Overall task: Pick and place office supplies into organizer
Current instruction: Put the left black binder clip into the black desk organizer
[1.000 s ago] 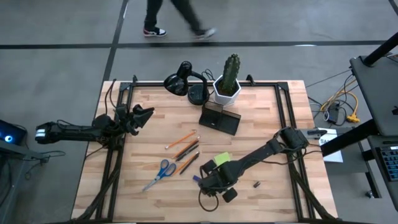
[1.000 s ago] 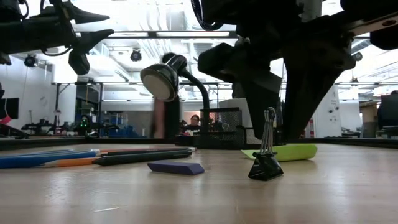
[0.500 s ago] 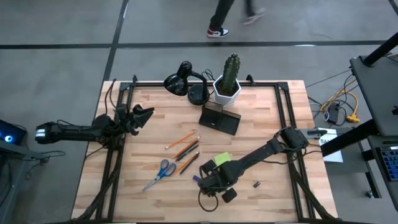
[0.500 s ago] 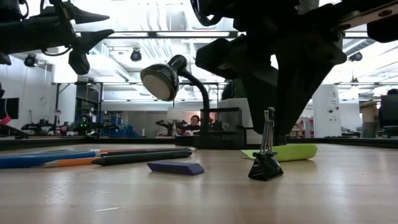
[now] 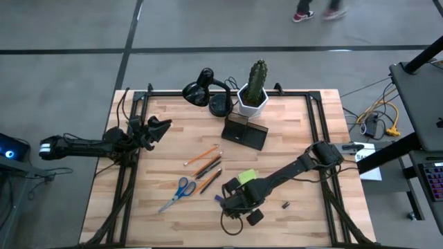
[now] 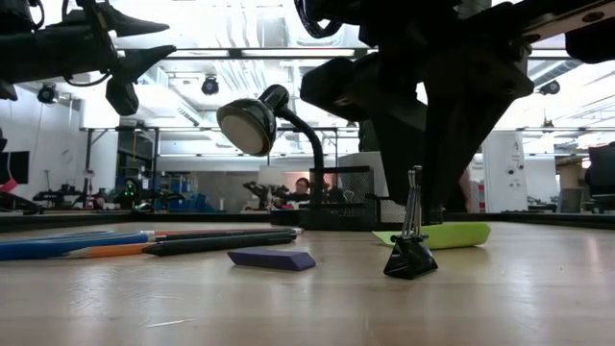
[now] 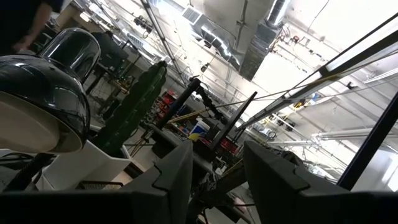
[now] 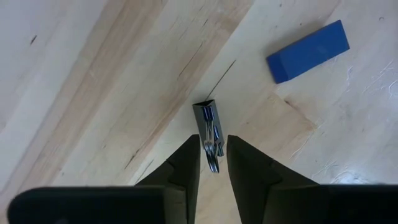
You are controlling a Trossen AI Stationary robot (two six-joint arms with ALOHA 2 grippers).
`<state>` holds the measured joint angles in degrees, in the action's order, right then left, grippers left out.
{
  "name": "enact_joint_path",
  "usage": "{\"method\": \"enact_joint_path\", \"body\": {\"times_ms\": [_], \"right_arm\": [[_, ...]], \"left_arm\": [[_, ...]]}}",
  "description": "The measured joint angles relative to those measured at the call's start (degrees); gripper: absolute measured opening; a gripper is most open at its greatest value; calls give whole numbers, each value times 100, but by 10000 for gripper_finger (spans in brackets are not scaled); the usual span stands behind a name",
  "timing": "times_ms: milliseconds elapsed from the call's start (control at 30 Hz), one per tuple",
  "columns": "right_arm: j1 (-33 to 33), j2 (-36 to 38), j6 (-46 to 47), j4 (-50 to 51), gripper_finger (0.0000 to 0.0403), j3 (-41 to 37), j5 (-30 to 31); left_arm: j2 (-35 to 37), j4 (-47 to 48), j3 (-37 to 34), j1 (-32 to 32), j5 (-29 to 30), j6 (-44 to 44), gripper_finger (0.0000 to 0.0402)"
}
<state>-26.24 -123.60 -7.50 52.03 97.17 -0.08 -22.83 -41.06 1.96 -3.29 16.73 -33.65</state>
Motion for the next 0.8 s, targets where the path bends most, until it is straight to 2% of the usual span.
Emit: {"method": "enact_joint_path", "body": {"times_ms": [167,467,800], "right_arm": [[0,14,-22,0,61,0,-25],[0,17,-14,-1,13,0,-273],[0,29,15,51,9,0,-284]], "left_arm": [[0,0,0,0,0,0,128],[0,0,0,0,0,0,128],[0,0,0,0,0,0,128]]}}
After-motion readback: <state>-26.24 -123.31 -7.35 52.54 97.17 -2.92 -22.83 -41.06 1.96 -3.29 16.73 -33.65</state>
